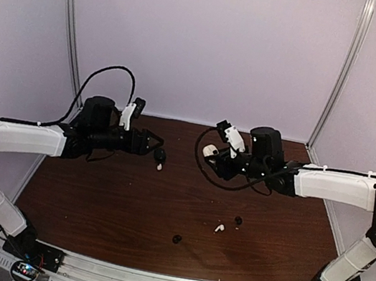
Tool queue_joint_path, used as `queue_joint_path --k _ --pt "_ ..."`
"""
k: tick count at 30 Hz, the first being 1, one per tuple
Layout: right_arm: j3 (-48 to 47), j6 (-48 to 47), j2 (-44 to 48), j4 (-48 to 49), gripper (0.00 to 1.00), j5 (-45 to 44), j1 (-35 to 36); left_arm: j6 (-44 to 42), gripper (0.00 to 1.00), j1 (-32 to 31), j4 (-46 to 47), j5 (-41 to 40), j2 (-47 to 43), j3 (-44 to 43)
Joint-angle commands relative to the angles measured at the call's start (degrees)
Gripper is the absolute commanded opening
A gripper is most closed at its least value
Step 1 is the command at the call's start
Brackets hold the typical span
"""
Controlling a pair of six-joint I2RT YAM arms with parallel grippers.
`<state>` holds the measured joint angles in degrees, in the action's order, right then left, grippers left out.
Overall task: Insert the wireless bluetooth earbuds into the charging case
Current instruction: Pick up the charging case from the center of the board, then pass from the right arm to the left
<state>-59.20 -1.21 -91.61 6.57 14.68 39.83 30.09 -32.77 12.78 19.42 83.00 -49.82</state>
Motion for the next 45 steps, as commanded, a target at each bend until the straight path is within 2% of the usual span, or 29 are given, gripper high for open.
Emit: queue_joint_path --k 1,6,17,30,42,45 --pt "3.12 -1.17 3.91 7.61 0.47 -7.31 4.62 4.95 0.8 -3.09 9.68 4.76 3.06 -2.94" --pt "6.08 -7.75 6.04 10.11 0.46 -15.59 10.69 9.13 0.74 -5.76 15.08 7.39 6.05 -3.64" --pt "7.35 -10.24 6.75 12.65 0.46 -21.44 14.76 12.18 0.65 -11.25 24.43 11.09 10.63 -3.84" --pt "7.08 -11.79 5.6 13.61 0.47 -25.0 17.35 13.21 0.55 -12.88 23.3 11.28 15.12 -7.55" --pt "6.38 -11.92 4.36 14.69 0.48 -27.08 18.17 12.28 0.32 -12.93 21.98 13.04 17.09 -9.41" --pt "6.29 -11.91 4.18 14.81 0.5 -27.13 18.17 11.58 0.24 -12.91 21.73 13.63 17.04 -9.75"
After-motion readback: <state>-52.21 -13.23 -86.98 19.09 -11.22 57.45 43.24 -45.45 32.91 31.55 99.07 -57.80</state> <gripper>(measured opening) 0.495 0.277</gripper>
